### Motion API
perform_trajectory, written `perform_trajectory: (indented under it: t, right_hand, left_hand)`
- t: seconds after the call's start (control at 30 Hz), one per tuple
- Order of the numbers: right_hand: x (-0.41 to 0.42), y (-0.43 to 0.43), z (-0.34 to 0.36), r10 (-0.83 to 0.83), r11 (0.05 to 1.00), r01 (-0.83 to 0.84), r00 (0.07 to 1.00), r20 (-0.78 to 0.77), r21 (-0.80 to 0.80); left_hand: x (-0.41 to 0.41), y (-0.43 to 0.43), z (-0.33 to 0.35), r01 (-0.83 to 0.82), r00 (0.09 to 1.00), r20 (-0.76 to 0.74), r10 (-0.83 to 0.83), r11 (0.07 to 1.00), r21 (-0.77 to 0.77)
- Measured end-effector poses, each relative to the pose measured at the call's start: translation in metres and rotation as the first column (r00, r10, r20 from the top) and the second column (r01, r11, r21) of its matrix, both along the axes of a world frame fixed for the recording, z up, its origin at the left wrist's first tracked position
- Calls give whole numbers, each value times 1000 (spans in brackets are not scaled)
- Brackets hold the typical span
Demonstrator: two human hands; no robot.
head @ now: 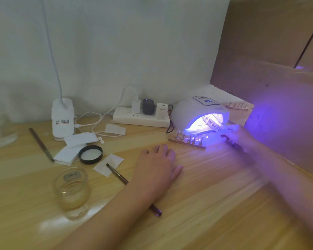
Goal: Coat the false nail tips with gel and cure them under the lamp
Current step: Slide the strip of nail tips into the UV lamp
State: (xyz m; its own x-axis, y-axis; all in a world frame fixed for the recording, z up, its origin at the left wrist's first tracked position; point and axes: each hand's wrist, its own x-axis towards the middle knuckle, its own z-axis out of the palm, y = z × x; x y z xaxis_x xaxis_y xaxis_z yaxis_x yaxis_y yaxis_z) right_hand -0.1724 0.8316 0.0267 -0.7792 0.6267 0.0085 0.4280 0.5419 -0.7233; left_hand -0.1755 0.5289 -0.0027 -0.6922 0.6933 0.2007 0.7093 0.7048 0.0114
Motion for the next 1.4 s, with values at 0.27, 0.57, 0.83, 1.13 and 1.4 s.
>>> perform_trajectory:
  t: [0.27, 0.57, 0.83, 1.13, 1.4]
  right_hand:
    - [66, 56, 12, -74, 900, 80, 997, 31, -429]
    - [23, 62, 3, -302, 649, 158, 951, -62, -744]
    - [-12, 56, 5, -505, 523, 267, 862, -42, -809]
    - [4, 66, 13, -212, 814, 243, 970, 119, -527]
    - [31, 64, -10, 53, 668, -150, 987, 154, 729]
  left_hand:
    - [-1, 0, -2, -4, 1000, -2, 4, 1000, 10]
    - [0, -1, -2, 20, 999, -30, -19, 1000, 10]
    - [-1, 0, -2, 12, 999, -34, -11, 1000, 14]
    - [-1, -1, -3, 23, 998, -54, -22, 999, 23]
    - [-1, -2, -4, 32, 997, -68, -30, 999, 27]
